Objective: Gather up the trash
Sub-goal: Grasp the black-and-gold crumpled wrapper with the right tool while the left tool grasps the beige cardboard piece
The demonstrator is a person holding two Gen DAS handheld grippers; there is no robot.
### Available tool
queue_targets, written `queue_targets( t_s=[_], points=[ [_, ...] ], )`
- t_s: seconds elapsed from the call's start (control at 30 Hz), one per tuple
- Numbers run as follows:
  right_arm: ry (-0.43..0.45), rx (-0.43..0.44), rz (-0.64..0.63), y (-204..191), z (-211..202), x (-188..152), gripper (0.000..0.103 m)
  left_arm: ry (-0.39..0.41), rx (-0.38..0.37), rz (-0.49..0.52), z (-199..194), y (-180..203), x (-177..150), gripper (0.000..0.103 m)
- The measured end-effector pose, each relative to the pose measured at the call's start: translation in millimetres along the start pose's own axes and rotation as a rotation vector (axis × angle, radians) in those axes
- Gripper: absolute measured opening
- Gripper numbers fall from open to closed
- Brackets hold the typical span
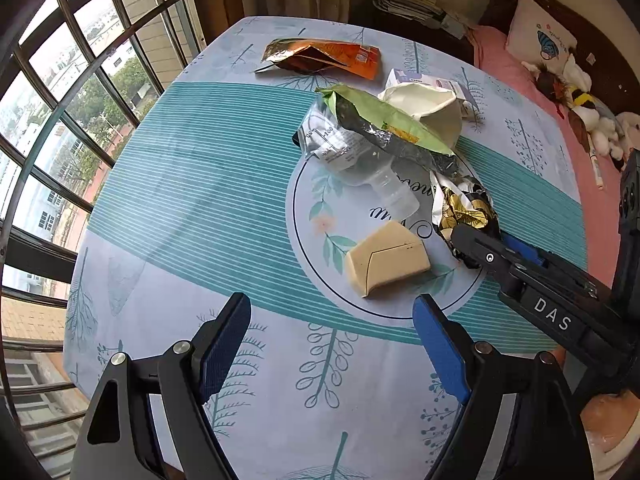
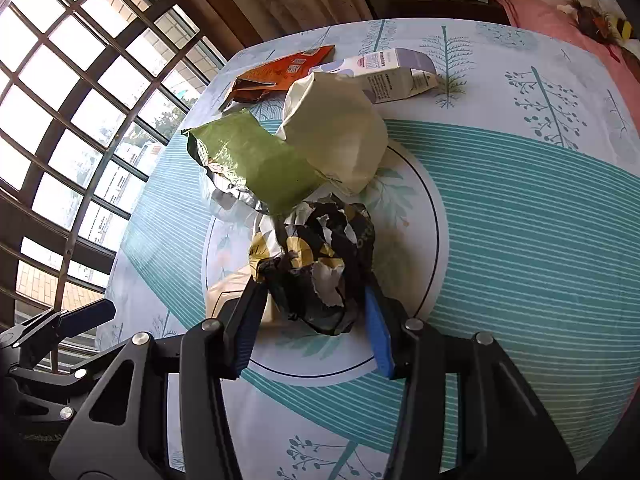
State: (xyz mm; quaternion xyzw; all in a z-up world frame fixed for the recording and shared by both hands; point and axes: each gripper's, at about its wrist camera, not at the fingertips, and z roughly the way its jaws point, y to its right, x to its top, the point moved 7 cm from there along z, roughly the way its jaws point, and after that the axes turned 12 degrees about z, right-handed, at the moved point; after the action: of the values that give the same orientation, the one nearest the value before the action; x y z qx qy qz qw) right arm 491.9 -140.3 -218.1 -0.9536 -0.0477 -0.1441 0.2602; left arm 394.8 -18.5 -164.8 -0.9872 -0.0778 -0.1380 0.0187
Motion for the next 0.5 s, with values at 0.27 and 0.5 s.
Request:
queue_targets(
  t_s=[0.27,0.5],
  points=[
    [0.047,-0.004,0.075,36.7,-24.5,1.8,0.040,-0.077,-0.039,-0.052,34.8,21.0,15.3,0.085],
    [0.059,-0.003,0.118,56.9,-33.0,-1.1,0.040,-0.104,-0.024,-0.104,59.0,32.0,29.8,0.085]
  ],
)
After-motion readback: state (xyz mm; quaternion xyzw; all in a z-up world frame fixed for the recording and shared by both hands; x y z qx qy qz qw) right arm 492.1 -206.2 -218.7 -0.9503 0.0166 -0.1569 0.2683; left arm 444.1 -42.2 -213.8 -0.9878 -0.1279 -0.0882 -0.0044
